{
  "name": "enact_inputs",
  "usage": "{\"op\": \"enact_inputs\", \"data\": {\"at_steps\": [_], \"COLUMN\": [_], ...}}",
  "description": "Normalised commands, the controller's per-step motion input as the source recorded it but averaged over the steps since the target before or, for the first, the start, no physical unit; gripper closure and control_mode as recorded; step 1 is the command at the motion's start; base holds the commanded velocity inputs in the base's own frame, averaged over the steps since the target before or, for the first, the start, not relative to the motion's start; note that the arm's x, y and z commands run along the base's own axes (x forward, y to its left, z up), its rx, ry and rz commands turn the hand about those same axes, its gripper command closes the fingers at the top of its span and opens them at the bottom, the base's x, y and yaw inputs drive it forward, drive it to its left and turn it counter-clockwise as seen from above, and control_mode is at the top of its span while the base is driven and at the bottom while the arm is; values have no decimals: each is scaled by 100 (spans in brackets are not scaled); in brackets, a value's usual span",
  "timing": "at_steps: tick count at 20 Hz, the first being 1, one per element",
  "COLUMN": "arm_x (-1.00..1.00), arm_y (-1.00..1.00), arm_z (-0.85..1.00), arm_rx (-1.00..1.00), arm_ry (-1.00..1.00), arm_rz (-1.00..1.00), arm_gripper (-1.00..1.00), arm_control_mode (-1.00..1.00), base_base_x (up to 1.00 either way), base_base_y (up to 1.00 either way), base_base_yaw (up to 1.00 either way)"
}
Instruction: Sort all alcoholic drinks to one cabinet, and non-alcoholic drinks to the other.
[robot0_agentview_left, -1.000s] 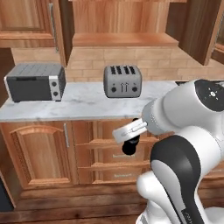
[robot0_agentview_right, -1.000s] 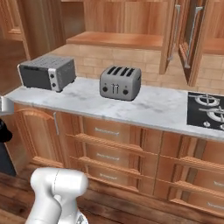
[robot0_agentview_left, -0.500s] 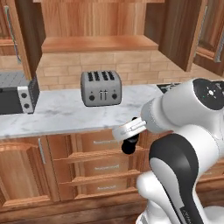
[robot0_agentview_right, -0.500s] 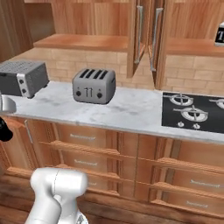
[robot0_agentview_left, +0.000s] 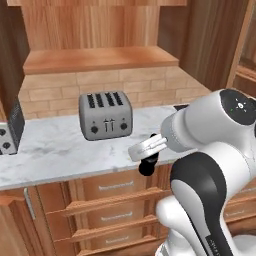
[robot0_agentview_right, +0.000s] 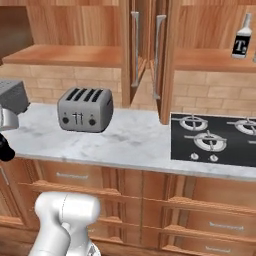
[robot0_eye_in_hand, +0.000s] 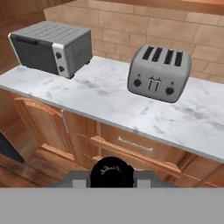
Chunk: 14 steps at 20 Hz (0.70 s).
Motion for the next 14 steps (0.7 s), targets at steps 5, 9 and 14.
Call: {"op": "enact_inputs", "data": {"at_steps": [5,9,14], "arm_x": [0,0,0], "arm_y": [0,0,0], "arm_z": [0,0,0], "arm_rx": [0,0,0], "arm_ry": [0,0,0], "arm_rz": [0,0,0], "arm_gripper": [100,100,100], "arm_control_mode": [100,100,100], "base_base_x": [65,60,49], "base_base_y": [2,1,7], "base_base_yaw": [-26,-23,-15]}}
